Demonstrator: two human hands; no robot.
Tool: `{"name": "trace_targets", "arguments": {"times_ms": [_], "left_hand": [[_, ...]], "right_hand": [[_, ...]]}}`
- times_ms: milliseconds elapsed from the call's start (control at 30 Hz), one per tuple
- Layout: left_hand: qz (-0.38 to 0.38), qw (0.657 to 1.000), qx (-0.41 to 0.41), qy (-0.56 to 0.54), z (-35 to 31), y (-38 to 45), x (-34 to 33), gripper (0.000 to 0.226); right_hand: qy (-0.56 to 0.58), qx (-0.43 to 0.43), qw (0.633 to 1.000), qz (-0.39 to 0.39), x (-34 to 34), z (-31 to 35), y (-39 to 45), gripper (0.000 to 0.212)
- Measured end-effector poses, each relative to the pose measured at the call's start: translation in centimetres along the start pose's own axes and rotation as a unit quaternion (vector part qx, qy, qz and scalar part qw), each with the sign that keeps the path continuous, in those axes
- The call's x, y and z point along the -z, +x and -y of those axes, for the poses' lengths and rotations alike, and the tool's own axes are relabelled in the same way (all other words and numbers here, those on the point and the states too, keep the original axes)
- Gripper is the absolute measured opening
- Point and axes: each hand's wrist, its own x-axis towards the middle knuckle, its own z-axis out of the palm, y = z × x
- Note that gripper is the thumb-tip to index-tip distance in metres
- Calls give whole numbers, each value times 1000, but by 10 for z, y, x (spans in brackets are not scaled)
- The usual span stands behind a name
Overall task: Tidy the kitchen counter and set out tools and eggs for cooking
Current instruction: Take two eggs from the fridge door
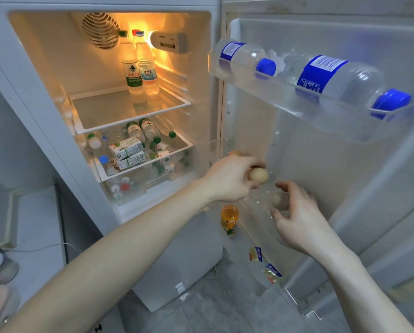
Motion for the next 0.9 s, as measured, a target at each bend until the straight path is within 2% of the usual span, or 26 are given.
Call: {"name": "trace_targets", "arguments": {"times_ms": [133,267,400,667,900], "left_hand": [[-54,984,68,-154,20,-26,18,40],[-56,963,106,-241,34,-48,24,37],[-50,925,135,-351,34,-67,28,35],[-41,917,140,-372,35,-87,23,36],[-61,896,159,-410,42,-110,27,32]], "right_hand": [[-82,4,996,29,1,3,4,49],[-122,9,992,43,5,6,8,48],[-120,22,992,44,6,10,11,42],[-119,40,991,37,3,11,19,26],[20,49,998,-31,3,17,8,20]]}}
